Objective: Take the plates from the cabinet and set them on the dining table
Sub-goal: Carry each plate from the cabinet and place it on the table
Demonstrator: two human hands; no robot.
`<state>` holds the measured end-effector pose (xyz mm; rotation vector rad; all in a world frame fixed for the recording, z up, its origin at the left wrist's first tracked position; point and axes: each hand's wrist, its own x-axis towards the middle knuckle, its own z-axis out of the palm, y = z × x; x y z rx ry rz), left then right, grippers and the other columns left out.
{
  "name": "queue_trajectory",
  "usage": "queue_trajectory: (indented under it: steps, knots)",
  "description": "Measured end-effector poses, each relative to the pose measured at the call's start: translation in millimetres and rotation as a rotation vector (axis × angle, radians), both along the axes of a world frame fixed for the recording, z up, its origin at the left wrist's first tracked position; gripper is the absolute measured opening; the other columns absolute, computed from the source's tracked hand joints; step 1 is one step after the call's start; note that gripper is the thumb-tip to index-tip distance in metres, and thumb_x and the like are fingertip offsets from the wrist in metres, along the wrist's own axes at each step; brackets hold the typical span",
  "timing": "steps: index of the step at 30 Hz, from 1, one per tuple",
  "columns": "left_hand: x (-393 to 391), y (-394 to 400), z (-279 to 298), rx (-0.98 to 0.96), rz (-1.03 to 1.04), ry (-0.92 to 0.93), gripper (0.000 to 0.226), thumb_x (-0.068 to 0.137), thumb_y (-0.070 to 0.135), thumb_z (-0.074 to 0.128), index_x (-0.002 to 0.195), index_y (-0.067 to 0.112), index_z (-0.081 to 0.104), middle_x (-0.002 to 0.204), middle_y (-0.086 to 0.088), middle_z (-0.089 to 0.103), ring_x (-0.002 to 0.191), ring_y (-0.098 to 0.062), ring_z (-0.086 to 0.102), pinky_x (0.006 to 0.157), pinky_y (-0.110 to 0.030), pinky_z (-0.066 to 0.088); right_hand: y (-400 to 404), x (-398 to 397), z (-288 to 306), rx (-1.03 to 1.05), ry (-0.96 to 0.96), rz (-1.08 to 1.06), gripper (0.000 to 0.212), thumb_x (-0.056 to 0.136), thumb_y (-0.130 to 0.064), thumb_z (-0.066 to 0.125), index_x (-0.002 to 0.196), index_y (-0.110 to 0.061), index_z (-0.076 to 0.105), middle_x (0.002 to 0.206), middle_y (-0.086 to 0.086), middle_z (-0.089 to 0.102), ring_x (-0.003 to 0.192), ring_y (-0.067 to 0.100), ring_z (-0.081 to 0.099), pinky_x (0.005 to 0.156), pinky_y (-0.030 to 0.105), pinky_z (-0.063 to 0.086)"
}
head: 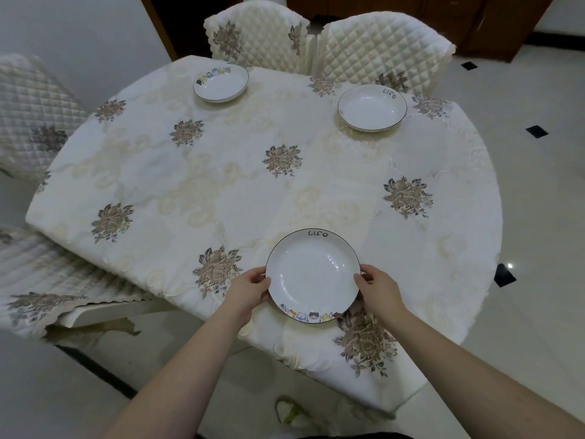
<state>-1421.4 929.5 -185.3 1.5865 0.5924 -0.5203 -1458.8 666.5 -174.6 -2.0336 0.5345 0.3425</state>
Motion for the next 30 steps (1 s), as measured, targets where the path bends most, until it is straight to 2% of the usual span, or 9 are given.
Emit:
queue_trajectory:
  steps: [3, 6, 9, 12, 15, 19, 22, 25, 30]
  knots:
    - [-1, -2, -3, 0.013, 0.051, 0.002, 0.029, 0.094, 0.001, 0.056, 0.122, 0.002, 0.058, 0.104, -0.014, 0.067, 0.088, -0.021, 0.065, 0.069, -0.022, 0.056, -7, 1, -2, -0.029, 0.015, 0.072, 0.026, 0.096, -0.024, 0.051, 0.119, -0.023, 0.063, 0.098, 0.000, 0.069, 0.081, 0.018, 0.061, 0.063, 0.021, 0.042]
    - [-2, -3, -2, 0.000, 0.065, 0.005, 0.024, 0.094, 0.001, 0.056, 0.118, 0.002, 0.060, 0.095, -0.008, 0.067, 0.085, -0.018, 0.065, 0.070, -0.022, 0.057, -10, -1, -3, -0.016, 0.011, 0.085, 0.027, 0.096, -0.024, 0.051, 0.121, -0.023, 0.061, 0.098, 0.001, 0.069, 0.077, 0.016, 0.062, 0.066, 0.026, 0.049]
    - [1, -2, -3, 0.005, 0.074, 0.012, 0.023, 0.093, 0.001, 0.058, 0.115, 0.004, 0.063, 0.093, -0.006, 0.069, 0.082, -0.016, 0.066, 0.065, -0.020, 0.056, -8, -3, -4, -0.014, 0.019, 0.089, 0.028, 0.097, -0.022, 0.050, 0.124, -0.019, 0.058, 0.098, 0.002, 0.066, 0.072, 0.012, 0.061, 0.058, 0.016, 0.043]
    - [4, -4, -3, -0.004, 0.104, 0.022, 0.021, 0.092, 0.000, 0.058, 0.112, 0.007, 0.063, 0.089, -0.005, 0.069, 0.081, -0.017, 0.066, 0.065, -0.020, 0.057, -6, -2, -4, -0.007, 0.028, 0.078, 0.028, 0.097, -0.021, 0.049, 0.123, -0.015, 0.056, 0.104, 0.007, 0.068, 0.081, 0.022, 0.065, 0.070, 0.030, 0.050]
    - [0, -7, -4, -0.018, 0.132, 0.022, 0.021, 0.093, 0.001, 0.057, 0.112, 0.008, 0.063, 0.092, -0.006, 0.069, 0.088, -0.022, 0.065, 0.073, -0.024, 0.058, -8, 0, -4, 0.011, 0.047, 0.094, 0.027, 0.097, -0.021, 0.050, 0.122, -0.014, 0.056, 0.099, 0.003, 0.064, 0.083, 0.021, 0.062, 0.064, 0.025, 0.046]
    - [-4, -10, -5, 0.017, 0.145, -0.005, 0.022, 0.094, 0.002, 0.056, 0.113, 0.008, 0.063, 0.096, -0.011, 0.069, 0.086, -0.022, 0.065, 0.066, -0.021, 0.058, -11, 2, -2, 0.011, 0.051, 0.118, 0.024, 0.097, -0.020, 0.049, 0.119, -0.014, 0.056, 0.099, 0.004, 0.065, 0.082, 0.022, 0.060, 0.068, 0.028, 0.043]
    - [-7, -12, -5, 0.047, 0.156, -0.008, 0.024, 0.094, 0.004, 0.056, 0.117, 0.007, 0.063, 0.101, -0.019, 0.068, 0.086, -0.025, 0.066, 0.069, -0.026, 0.058, -11, 2, -1, -0.003, 0.050, 0.141, 0.024, 0.098, -0.020, 0.048, 0.120, -0.013, 0.055, 0.097, 0.003, 0.063, 0.080, 0.022, 0.060, 0.066, 0.027, 0.042]
    - [-7, -19, 0, 0.072, 0.184, 0.043, 0.019, 0.096, 0.007, 0.054, 0.112, 0.010, 0.063, 0.092, -0.016, 0.068, 0.081, -0.028, 0.064, 0.065, -0.029, 0.060, -11, 2, 1, -0.007, 0.060, 0.151, 0.025, 0.098, -0.021, 0.048, 0.120, -0.012, 0.054, 0.104, 0.008, 0.067, 0.080, 0.021, 0.059, 0.067, 0.026, 0.041]
    - [-9, -23, 6, 0.121, 0.194, 0.119, 0.024, 0.096, 0.014, 0.054, 0.116, 0.002, 0.062, 0.104, -0.022, 0.069, 0.080, -0.028, 0.066, 0.068, -0.035, 0.060, -15, 1, 7, 0.035, 0.093, 0.168, 0.030, 0.098, -0.025, 0.048, 0.127, -0.016, 0.053, 0.120, 0.011, 0.064, 0.089, 0.020, 0.056, 0.075, 0.027, 0.039]
